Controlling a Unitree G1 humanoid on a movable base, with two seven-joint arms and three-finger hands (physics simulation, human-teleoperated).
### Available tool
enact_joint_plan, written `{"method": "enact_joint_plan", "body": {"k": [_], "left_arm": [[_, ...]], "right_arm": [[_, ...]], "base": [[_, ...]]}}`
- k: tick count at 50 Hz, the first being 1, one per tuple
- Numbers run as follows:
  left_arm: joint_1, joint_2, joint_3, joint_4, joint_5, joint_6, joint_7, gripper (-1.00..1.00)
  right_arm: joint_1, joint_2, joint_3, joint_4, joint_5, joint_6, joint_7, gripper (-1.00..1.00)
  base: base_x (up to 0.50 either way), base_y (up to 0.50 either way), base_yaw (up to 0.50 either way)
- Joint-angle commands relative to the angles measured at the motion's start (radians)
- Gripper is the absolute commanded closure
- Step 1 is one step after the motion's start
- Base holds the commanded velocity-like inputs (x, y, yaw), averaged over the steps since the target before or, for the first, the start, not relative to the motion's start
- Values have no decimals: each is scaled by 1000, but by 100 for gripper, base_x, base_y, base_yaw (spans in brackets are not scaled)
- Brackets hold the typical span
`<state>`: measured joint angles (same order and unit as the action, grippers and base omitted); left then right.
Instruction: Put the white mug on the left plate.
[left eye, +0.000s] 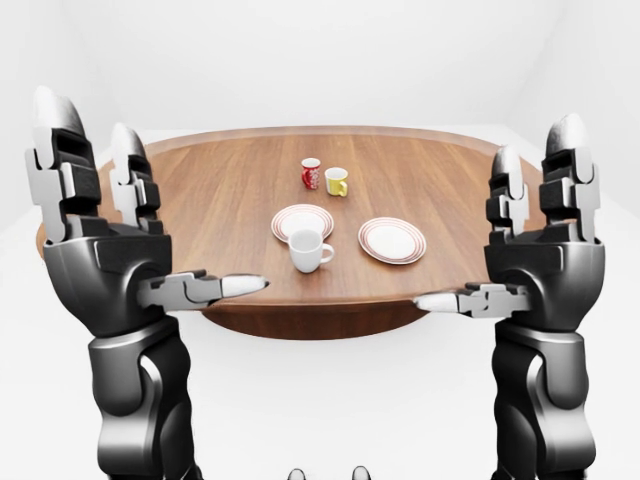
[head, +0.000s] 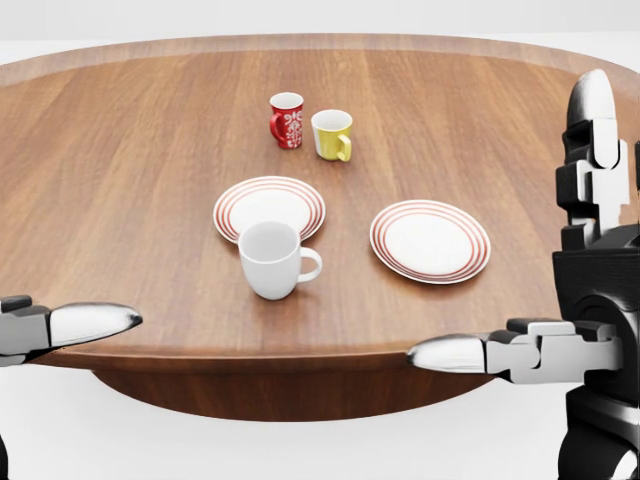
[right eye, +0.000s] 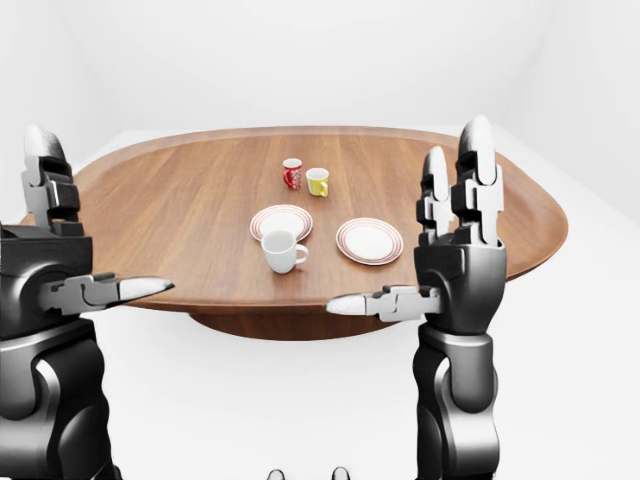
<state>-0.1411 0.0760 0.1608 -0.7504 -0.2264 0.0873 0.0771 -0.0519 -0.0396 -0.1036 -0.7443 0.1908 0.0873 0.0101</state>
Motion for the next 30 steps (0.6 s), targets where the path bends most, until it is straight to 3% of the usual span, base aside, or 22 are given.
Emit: {"method": "enact_joint_plan", "body": {"k": [1, 30], "left_arm": [[-15, 10, 14, -68, -31, 0, 18, -100], [-7, 8, 13, -56, -28, 0, 9, -100]], "right_arm": [[-12, -7, -14, -82, 36, 0, -4, -100], [-12, -6, -12, -75, 30, 0, -15, -100]], "base": [[0, 50, 0], [0, 50, 0]]}}
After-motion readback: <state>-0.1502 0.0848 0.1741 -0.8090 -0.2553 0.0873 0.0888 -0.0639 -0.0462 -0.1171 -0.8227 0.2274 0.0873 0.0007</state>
